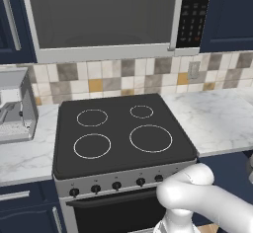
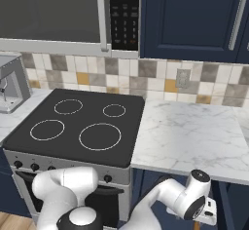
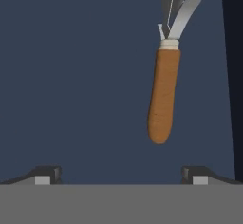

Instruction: Take the pizza cutter from the drawer on the right and place it on the dining counter for cutting.

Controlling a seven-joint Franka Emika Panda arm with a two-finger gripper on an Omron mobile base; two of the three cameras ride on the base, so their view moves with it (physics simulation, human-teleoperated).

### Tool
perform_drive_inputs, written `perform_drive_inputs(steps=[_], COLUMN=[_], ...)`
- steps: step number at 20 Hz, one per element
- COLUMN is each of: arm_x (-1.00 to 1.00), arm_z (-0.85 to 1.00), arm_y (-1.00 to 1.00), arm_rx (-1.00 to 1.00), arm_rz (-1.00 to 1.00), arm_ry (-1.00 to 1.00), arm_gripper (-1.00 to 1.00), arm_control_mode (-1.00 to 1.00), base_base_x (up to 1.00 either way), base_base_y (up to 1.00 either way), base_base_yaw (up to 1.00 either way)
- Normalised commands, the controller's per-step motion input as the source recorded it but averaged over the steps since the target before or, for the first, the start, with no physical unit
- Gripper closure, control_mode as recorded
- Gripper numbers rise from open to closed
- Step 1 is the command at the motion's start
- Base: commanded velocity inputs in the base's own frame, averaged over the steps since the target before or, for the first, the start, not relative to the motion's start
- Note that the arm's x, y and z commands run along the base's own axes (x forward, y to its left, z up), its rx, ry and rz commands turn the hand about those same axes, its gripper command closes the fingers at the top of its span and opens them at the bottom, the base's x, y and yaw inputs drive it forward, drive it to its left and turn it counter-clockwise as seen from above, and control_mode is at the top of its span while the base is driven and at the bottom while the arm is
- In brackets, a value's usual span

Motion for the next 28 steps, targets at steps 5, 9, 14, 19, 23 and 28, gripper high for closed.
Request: perform_drive_inputs(steps=[5,9,14,19,23,28], arm_x=[0.01,0.0,0.06,0.19,0.23,0.17], arm_z=[0.0,0.0,-0.1,-0.14,-0.09,-0.09], arm_y=[0.0,0.0,0.0,-0.01,-0.12,-0.23], arm_rx=[0.0,0.0,0.0,0.0,0.0,0.0], arm_rz=[0.0,0.0,0.0,0.01,0.03,0.06], arm_ry=[0.0,0.0,0.0,0.0,0.0,0.0], arm_gripper=[-1.0,-1.0,-1.0,-1.0,-1.0,-1.0], arm_control_mode=[-1.0,-1.0,-1.0,-1.0,-1.0,-1.0], base_base_x=[0.0,0.0,0.0,0.0,0.0,0.0], base_base_y=[0.0,0.0,0.0,0.0,0.0,0.0], base_base_yaw=[0.0,0.0,0.0,0.0,0.0,0.0])
